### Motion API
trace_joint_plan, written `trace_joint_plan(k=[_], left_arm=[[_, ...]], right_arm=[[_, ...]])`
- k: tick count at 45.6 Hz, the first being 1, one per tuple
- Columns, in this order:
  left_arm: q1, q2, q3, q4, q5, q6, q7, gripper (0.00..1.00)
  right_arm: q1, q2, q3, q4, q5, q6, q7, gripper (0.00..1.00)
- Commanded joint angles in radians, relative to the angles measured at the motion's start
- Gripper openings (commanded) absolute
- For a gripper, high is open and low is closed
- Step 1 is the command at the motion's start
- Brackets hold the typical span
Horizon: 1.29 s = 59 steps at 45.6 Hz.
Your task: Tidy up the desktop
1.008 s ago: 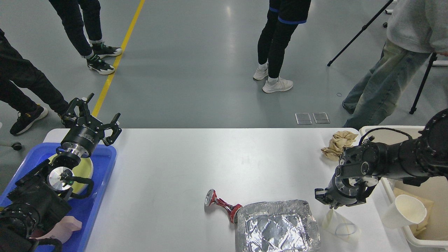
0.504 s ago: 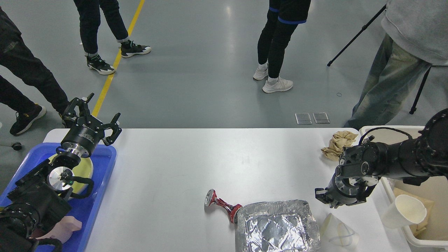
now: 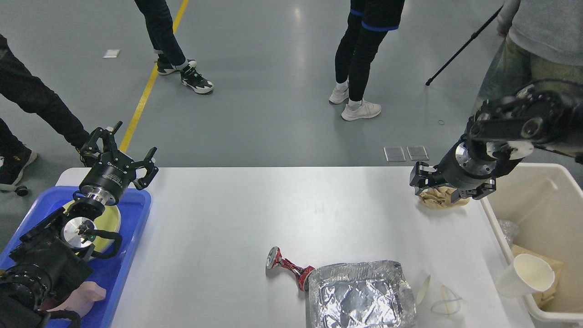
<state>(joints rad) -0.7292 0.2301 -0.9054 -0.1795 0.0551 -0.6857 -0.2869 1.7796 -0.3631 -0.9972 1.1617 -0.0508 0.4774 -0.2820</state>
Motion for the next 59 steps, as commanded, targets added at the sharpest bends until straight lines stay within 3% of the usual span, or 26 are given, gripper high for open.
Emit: trace_joint_plan(k=[1,7,25,32,44,59], left_arm=[[-0.001,0.000,-0.001,0.000,0.000,0.000,0.000,0.96],[-0.001,0.000,0.000,0.000,-0.001,0.000,0.000,0.96],[-0.001,0.000,0.000,0.000,0.000,0.000,0.000,0.96],[-0.001,0.000,0.000,0.000,0.000,0.000,0.000,0.96],[-0.001,0.000,0.000,0.000,0.000,0.000,0.000,0.96],[-0.001,0.000,0.000,0.000,0.000,0.000,0.000,0.96]], right_arm=[[0.130,-0.048,-0.012,0.004,0.066,0.151,0.000,1.00],[0.237,-0.077,-0.081,0.018,0.108,0.259,0.001,1.00],[0.436,-0.155,-0.146,0.113,0.108,0.325,0.001,1.00],[0.347,-0.172,-0.152,0.082,0.105,0.248,0.000,1.00],[0.008,-0.212,-0.178,0.027,0.103,-0.043,0.001,1.00],[-0.199,-0.249,-0.130,-0.060,0.100,-0.088,0.001,1.00]])
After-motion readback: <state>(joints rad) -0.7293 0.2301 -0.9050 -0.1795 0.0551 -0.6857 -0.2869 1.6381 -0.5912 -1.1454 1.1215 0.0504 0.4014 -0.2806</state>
